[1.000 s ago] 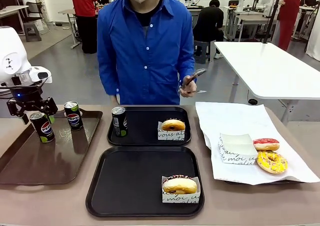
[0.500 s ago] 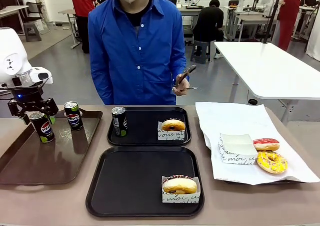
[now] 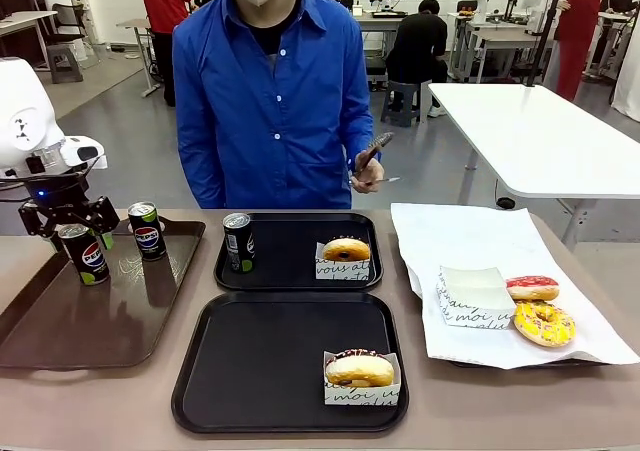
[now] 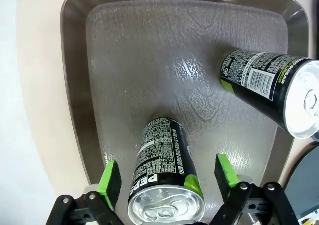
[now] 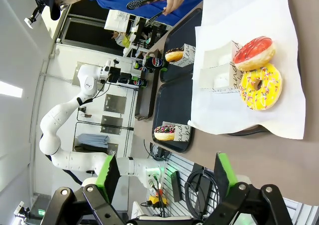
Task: Set up donuts and drinks on trays.
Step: Pick up one Pepsi coke from the Handle tray and place it on the Flat Tray without a Pepsi coke.
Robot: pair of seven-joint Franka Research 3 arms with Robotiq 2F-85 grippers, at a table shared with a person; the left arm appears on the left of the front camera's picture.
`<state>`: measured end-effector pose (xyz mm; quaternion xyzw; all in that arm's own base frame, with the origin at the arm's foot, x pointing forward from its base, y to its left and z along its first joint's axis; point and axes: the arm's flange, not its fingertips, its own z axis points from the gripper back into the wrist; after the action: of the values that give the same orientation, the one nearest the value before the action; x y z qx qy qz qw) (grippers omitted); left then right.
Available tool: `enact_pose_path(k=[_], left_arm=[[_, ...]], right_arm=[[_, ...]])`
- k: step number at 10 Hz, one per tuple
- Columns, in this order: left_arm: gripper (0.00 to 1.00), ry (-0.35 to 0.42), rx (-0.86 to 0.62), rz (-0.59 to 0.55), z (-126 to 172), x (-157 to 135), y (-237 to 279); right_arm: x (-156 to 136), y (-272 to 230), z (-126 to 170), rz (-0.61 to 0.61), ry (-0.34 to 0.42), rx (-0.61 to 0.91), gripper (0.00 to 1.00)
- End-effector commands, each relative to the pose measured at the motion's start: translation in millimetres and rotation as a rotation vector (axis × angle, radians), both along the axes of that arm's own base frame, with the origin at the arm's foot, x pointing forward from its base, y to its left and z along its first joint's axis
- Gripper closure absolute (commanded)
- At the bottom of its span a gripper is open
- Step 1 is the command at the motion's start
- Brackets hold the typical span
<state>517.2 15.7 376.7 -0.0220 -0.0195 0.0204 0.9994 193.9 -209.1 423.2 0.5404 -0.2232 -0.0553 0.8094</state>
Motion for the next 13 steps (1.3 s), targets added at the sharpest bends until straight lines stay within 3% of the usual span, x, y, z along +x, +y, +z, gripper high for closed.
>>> enact_pose_path(k=[1,7,8,10,13], left_arm=[[0.18,0.007,-0.022,-0.015,1.1,4.9,2.1],[0.72,0.017,-0.023,-0.008,1.0,3.9,3.2],[0.85,0.018,-0.021,-0.004,0.9,3.5,3.3],[0.97,0.025,0.015,0.036,1.6,2.0,2.7],[0.97,0.005,-0.001,0.0,0.5,0.5,0.5]], right_arm=[[1.8,-1.0,0.5,-0.001,-0.024,0.013,0.0],[1.8,-1.0,0.5,-0.001,-0.024,0.013,0.0],[1.8,-1.0,0.5,-0.001,-0.024,0.013,0.0],[1.8,-1.0,0.5,-0.001,-0.024,0.013,0.0],[1.8,-1.0,0.5,-0.001,-0.024,0.013,0.0]])
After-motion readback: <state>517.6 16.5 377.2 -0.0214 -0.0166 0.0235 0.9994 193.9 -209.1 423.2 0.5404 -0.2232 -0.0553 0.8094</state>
